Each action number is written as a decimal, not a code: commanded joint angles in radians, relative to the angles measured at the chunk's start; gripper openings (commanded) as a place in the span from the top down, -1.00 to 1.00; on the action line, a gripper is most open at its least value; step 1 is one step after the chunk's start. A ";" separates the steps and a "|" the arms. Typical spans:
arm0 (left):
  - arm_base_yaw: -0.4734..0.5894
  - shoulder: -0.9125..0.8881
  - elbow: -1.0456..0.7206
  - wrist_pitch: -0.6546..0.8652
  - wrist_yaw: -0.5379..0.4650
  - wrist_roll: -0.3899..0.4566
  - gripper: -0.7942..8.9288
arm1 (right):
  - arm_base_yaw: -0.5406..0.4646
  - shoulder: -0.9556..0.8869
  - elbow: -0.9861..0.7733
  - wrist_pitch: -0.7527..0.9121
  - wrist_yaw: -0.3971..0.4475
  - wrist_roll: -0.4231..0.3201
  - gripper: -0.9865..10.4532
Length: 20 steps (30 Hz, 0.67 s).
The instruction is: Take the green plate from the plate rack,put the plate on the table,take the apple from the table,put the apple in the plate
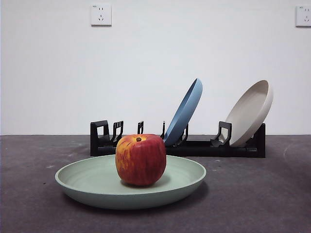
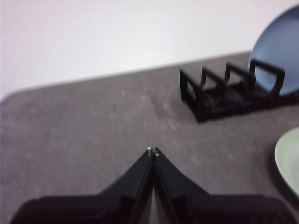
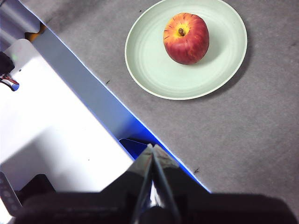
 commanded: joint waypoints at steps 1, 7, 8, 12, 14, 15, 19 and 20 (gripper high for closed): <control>0.003 -0.003 -0.013 -0.027 0.006 -0.021 0.84 | 0.002 -0.001 -0.006 0.000 0.002 0.006 0.83; 0.003 -0.003 -0.013 -0.049 0.008 -0.019 0.84 | 0.002 -0.001 -0.006 0.000 0.002 0.006 0.83; 0.003 -0.003 -0.013 -0.049 0.006 -0.019 0.84 | 0.002 -0.001 -0.006 0.000 0.002 0.006 0.83; 0.003 -0.003 -0.013 -0.049 0.006 -0.019 0.84 | 0.002 -0.001 -0.006 0.000 0.002 0.006 0.83; 0.003 -0.003 -0.013 -0.049 0.006 -0.019 0.84 | 0.002 -0.001 -0.006 0.000 0.002 0.006 0.83; 0.003 -0.003 -0.013 -0.048 0.006 -0.019 0.84 | 0.002 -0.001 -0.006 0.000 0.002 0.006 0.83; 0.003 -0.003 -0.013 -0.049 0.006 -0.019 0.84 | 0.002 -0.001 -0.006 0.000 0.002 0.006 0.83; 0.003 -0.003 -0.013 -0.049 0.006 -0.019 0.84 | 0.002 -0.001 -0.006 0.000 0.002 0.006 0.83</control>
